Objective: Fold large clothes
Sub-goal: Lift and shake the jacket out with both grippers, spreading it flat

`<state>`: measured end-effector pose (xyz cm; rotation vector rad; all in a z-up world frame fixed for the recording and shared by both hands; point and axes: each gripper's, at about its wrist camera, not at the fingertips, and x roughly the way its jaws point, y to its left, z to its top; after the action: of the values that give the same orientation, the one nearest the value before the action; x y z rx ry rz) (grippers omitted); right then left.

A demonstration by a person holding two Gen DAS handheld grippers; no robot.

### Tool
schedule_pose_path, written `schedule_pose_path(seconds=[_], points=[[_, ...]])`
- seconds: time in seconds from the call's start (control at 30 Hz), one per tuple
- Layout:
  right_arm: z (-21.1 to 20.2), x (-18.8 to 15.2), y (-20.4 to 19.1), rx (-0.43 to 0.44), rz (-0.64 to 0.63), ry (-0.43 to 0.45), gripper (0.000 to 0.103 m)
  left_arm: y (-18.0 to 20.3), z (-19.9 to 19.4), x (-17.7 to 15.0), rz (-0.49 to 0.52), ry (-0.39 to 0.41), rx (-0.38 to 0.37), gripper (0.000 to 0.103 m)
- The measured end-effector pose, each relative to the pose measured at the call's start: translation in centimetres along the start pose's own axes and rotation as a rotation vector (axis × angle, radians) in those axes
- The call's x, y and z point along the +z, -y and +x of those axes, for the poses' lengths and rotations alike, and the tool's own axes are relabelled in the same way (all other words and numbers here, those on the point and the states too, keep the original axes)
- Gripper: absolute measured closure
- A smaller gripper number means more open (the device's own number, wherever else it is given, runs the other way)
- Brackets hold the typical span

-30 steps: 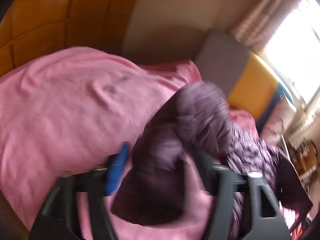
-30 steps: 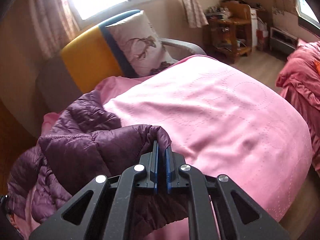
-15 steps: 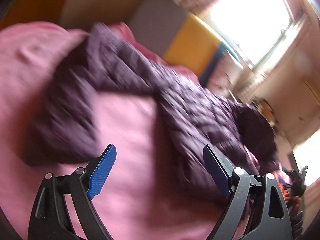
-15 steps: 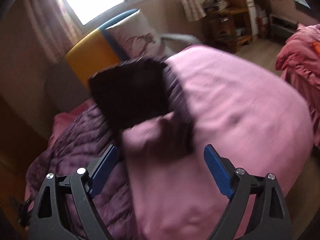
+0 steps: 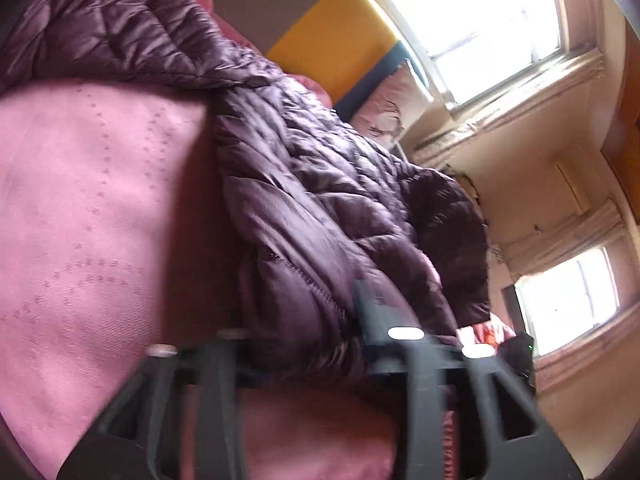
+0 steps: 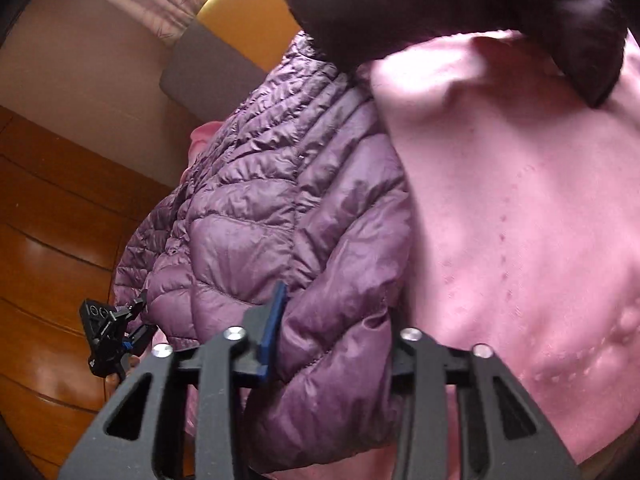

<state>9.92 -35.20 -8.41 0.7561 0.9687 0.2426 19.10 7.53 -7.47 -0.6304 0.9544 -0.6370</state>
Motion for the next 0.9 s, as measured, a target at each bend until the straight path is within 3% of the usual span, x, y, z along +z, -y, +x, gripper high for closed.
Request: schedule_pose_path(seconds=[0.17, 0.3, 0.43, 0.5, 0.6, 0.7, 0.77, 0.83, 0.87, 0.9], points=[[-2.5, 0.7, -4.7, 0.008, -0.148, 0.07, 0.093, 3.1, -2.7, 1.7, 0.038, -0.008, 0.0, 0.098], [-6.8, 0.5, -7.5, 0.068, -0.232, 0.155, 0.095, 4.8, -6.9, 3.2, 0.018, -0.008, -0.048, 0.098], [-9.7, -0.9, -7.7, 0.098, -0.259, 0.186, 0.095, 5.6, -10.8, 2.7, 0.015, -0.051, -0.024, 0.098], [-9.6, -2.4, -6.8, 0.054, -0.27, 0.151, 0.096, 5.1, -11.5, 1.5, -0.008, -0.099, 0.002, 0.098], [-8.8, -4.7, -3.9, 0.007, -0.197, 0.081, 0.096, 2.8, -12.0, -1.0, -0.121, -0.179, -0.012, 0.098], [-6.6, -7.0, -1.8, -0.085, -0.161, 0.011, 0.096, 0.8, -11.5, -4.0, -0.178, -0.233, 0.053, 0.099], [-6.1, -8.3, 0.1, -0.139, -0.15, -0.033, 0.096, -1.8, -10.9, -6.0, -0.227, -0.243, 0.064, 0.099], [-5.3, -9.2, 1.2, -0.189, -0.146, -0.048, 0.096, -3.3, -11.4, -7.8, -0.262, -0.203, 0.047, 0.098], [-5.1, -9.2, 1.6, -0.195, -0.135, -0.05, 0.096, -3.7, -11.7, -8.5, -0.27, -0.178, 0.015, 0.089], [-4.9, -9.3, 1.8, -0.198, -0.13, -0.051, 0.096, -3.5, -11.9, -8.9, -0.262, -0.157, 0.003, 0.069]])
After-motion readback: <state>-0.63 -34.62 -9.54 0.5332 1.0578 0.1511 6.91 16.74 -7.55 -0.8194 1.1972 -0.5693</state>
